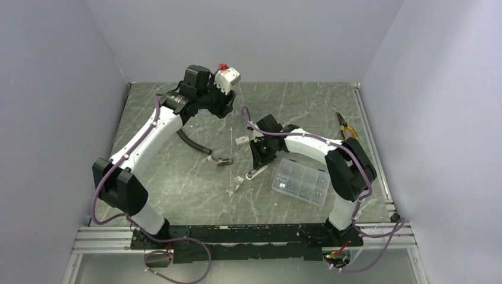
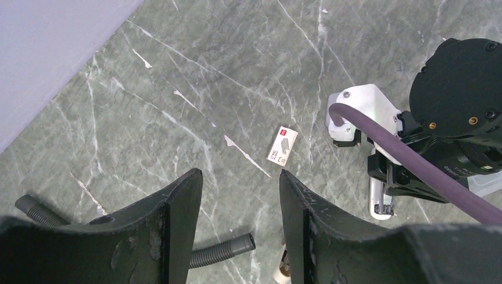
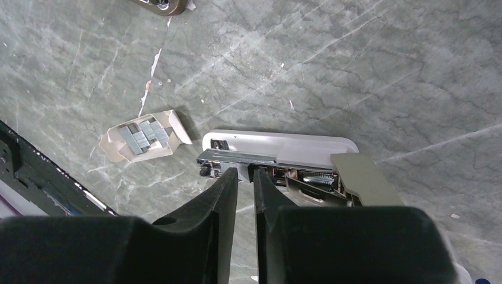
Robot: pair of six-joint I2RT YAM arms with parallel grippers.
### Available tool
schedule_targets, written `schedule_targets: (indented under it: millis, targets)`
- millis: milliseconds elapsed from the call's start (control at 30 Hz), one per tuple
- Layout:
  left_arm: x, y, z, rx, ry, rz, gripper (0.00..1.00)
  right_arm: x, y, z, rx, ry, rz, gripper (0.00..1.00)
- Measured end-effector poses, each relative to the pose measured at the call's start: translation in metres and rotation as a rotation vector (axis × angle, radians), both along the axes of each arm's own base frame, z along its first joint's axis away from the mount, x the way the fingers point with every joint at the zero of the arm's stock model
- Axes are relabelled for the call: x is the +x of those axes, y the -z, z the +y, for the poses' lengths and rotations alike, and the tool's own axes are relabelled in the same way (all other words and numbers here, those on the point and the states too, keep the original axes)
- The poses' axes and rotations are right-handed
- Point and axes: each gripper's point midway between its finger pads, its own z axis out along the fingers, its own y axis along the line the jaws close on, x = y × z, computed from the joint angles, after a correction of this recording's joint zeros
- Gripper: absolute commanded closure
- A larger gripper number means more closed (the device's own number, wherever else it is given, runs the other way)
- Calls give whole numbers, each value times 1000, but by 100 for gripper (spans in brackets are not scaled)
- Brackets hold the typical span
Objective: Load the staples into the stapler
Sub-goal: Install the staple into the stapler.
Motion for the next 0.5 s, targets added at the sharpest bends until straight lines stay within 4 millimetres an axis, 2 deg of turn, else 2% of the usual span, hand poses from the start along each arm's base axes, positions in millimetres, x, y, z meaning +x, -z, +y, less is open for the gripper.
schedule_targets:
  millis: [200,500]
  targets:
    - [0,0,0,0,0,0,44,-1,0,1,-1,-8,-3,89]
    - [0,0,0,0,0,0,44,-2,1,1,-5,-15,-7,94]
